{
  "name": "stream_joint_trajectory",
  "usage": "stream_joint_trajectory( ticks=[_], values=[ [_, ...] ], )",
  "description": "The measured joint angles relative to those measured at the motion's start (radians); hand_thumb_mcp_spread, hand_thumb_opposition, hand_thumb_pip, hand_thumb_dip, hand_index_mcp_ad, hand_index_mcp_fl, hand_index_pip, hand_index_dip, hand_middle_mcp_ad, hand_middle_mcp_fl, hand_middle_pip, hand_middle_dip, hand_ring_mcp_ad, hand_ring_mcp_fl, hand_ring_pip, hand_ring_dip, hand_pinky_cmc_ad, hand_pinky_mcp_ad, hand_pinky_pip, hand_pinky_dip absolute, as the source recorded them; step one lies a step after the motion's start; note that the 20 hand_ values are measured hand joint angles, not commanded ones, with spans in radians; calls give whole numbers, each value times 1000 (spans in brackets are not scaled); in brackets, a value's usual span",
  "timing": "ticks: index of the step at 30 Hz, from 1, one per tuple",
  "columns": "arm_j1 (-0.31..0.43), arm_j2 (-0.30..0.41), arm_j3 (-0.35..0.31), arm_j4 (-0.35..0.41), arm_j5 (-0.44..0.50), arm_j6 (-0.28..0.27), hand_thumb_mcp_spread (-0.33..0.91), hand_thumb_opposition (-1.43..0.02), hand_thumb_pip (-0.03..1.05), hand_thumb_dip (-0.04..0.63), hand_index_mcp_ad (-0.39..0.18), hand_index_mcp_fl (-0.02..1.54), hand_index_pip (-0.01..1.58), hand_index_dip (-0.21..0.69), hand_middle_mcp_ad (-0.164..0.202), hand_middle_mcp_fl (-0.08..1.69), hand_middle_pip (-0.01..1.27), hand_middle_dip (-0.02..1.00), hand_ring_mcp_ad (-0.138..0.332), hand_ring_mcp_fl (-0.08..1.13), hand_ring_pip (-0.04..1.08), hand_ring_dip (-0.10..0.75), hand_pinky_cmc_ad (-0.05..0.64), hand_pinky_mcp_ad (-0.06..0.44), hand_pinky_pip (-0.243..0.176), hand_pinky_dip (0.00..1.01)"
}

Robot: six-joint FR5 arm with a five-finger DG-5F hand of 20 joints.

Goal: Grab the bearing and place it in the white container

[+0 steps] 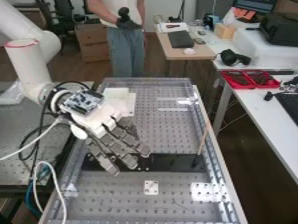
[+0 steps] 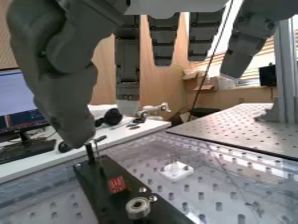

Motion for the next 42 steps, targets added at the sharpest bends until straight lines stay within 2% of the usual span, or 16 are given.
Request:
stream_joint_trajectory(
  ticks=[4,9,11,13,25,29,34,42],
  values=[
    [-3,-28,-1,16,-5,5,351,-834,632,220,-56,23,1443,112,86,-12,143,175,169,-2,80,77,363,305,-93,358],
    [-15,-53,7,14,-27,16,370,-848,646,257,-56,17,1475,112,86,-12,140,175,169,-2,80,77,363,305,-93,358],
    [-20,-61,13,6,-39,15,370,-867,653,265,-56,17,1475,112,86,-12,140,175,169,-2,80,77,363,305,-93,358],
    [-25,-68,20,-3,-52,15,368,-867,703,265,-56,23,1478,112,86,-9,143,175,169,-2,80,77,363,305,-93,358],
    [-63,-95,57,-56,-125,20,367,-881,712,304,-61,19,1482,110,84,-12,140,175,164,-2,79,75,363,304,-89,340],
    [-65,-98,60,-63,-136,5,367,-881,712,304,-61,16,1482,110,84,-12,140,175,164,-2,79,75,363,305,-89,340],
    [-63,-103,60,-54,-148,-42,367,-881,712,304,-61,19,1484,110,84,-12,143,175,161,-2,79,79,363,305,-89,337],
    [-61,-125,57,-29,-141,-68,367,-881,698,302,-61,16,1485,110,86,-7,140,175,161,-2,79,79,363,302,-89,328]
  ],
)
